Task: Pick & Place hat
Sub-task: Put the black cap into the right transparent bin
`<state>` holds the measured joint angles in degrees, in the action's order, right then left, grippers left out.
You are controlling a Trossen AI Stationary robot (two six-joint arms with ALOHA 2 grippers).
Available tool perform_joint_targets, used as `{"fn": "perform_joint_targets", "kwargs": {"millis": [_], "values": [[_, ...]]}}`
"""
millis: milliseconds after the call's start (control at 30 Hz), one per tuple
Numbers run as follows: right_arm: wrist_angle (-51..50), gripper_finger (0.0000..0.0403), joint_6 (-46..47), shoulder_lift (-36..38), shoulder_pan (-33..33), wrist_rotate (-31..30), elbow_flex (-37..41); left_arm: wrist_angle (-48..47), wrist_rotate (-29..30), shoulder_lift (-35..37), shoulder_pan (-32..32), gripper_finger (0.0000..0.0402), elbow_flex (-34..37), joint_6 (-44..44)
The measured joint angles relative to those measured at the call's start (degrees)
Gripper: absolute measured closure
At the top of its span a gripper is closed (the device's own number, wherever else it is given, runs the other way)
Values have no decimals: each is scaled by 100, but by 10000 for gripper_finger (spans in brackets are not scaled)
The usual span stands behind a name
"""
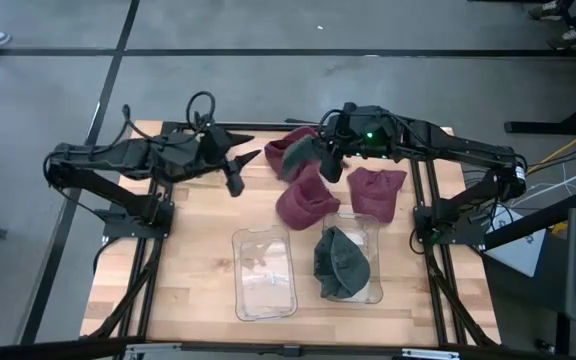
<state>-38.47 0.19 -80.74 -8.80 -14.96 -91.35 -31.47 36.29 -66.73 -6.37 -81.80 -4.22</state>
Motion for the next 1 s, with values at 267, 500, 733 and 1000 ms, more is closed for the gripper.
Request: {"fn": "perform_joint_targets", "kwargs": {"millis": [267, 500, 733, 1000], "values": [[-687, 401, 459, 611, -2, -737, 2, -962, -42, 561, 0, 246, 9, -590], [-1417, 401, 1143, 1249, -2, -1137, 2, -1525, 113, 993, 11, 248, 9, -616], [-2313, 401, 2119, 1630, 94, -1474, 2, -2024, 718, 1306, 17, 249, 48, -575], [-3064, 401, 3062, 1711, 791, -1894, 2, -2013, 753, 1752, 17, 249, 606, -708]]}}
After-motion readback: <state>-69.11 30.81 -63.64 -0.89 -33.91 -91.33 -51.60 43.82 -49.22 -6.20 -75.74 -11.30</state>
